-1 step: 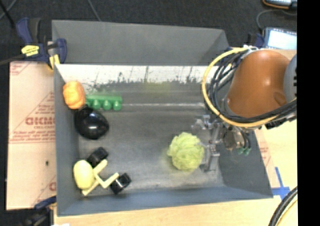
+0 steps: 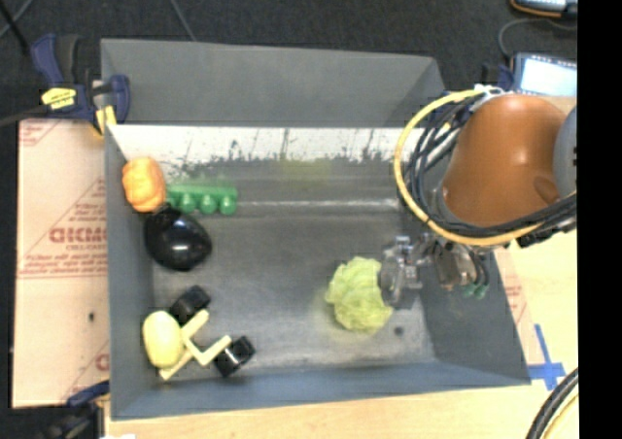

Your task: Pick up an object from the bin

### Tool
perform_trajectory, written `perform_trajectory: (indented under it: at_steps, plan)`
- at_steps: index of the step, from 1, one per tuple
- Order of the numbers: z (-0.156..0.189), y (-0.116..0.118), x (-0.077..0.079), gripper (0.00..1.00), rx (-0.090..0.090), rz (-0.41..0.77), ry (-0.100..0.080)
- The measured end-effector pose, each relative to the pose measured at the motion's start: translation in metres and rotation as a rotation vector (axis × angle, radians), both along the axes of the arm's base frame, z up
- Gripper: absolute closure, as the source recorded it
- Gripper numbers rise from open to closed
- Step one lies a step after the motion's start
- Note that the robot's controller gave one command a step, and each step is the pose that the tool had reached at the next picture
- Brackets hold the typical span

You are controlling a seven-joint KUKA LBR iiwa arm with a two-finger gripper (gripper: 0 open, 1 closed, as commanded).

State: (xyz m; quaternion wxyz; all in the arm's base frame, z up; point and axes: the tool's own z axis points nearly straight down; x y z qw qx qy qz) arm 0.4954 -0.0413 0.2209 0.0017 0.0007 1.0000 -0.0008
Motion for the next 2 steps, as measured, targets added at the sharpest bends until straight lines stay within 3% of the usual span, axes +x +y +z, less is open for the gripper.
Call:
perform_trajectory:
  at_steps: [1, 2]
  plan:
    - [0.0000, -0.0001, 0.0000, 0.00, 0.000, 0.001, 0.000]
    - [0.0000, -0.0001, 0.0000, 0.00, 0.000, 0.002, 0.000]
